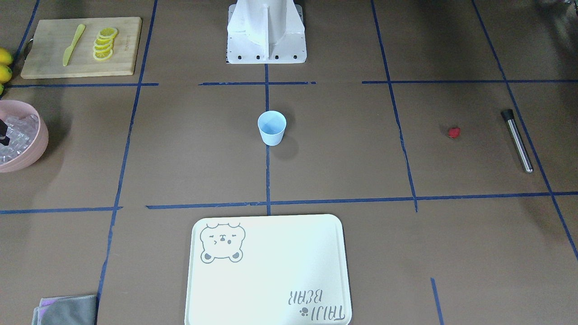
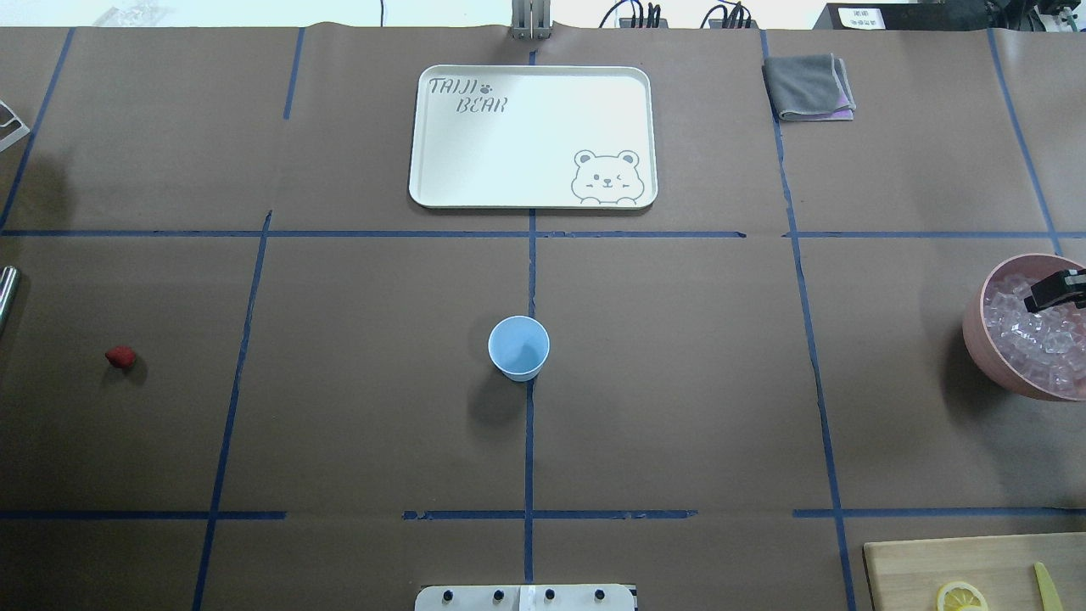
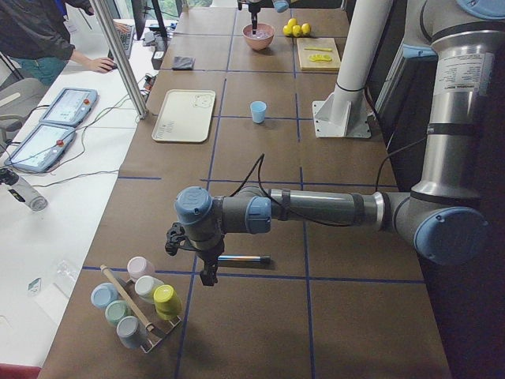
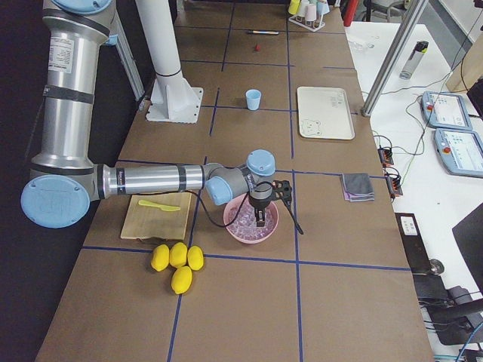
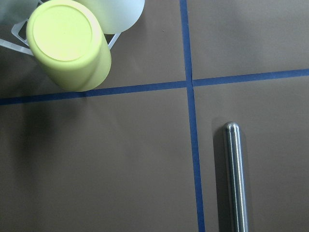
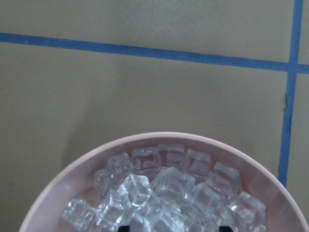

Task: Mash ice and strawberries in cup
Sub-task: 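Lower the right gripper into the pink bowl and grasp an ice cube, then lift the ice cube with the right gripper and carry it toward the blue cup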

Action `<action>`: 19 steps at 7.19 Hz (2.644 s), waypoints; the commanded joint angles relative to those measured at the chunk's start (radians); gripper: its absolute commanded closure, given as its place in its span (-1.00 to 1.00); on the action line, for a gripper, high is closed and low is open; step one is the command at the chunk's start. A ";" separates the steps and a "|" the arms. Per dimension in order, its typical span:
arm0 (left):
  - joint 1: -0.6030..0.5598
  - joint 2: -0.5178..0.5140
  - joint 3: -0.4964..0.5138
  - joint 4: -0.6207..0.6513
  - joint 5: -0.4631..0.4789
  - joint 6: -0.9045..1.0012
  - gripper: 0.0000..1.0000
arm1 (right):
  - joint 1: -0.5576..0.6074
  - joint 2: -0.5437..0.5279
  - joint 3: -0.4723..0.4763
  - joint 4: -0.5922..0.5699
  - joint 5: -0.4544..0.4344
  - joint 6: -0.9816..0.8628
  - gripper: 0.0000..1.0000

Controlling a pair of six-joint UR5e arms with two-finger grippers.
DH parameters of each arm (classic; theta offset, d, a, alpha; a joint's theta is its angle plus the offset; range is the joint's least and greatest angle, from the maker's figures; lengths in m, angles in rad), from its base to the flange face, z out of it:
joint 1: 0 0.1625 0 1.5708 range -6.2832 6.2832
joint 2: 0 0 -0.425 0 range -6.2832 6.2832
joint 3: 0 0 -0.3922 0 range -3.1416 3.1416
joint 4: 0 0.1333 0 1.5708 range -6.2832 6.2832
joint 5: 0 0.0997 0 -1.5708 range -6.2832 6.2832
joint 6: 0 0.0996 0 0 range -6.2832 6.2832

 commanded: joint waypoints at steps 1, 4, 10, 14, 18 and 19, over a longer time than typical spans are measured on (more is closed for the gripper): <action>0.001 0.000 0.000 -0.001 0.000 0.000 -1.00 | -0.009 0.009 -0.002 -0.001 -0.002 0.001 -0.35; 0.001 0.000 -0.002 -0.001 0.000 0.000 -1.00 | -0.015 0.009 -0.004 -0.001 -0.003 0.001 -0.35; 0.001 0.000 0.000 -0.003 0.000 0.000 -1.00 | -0.014 -0.001 -0.001 -0.004 -0.003 -0.005 0.92; 0.002 0.000 -0.002 -0.003 0.000 0.000 -1.00 | 0.061 0.011 0.118 -0.140 0.041 -0.011 0.99; 0.002 0.000 0.000 -0.001 0.000 0.000 -1.00 | 0.016 0.190 0.268 -0.335 0.041 -0.008 1.00; 0.004 0.000 0.000 0.000 0.000 0.000 -1.00 | -0.012 0.276 0.271 -0.419 0.038 0.006 1.00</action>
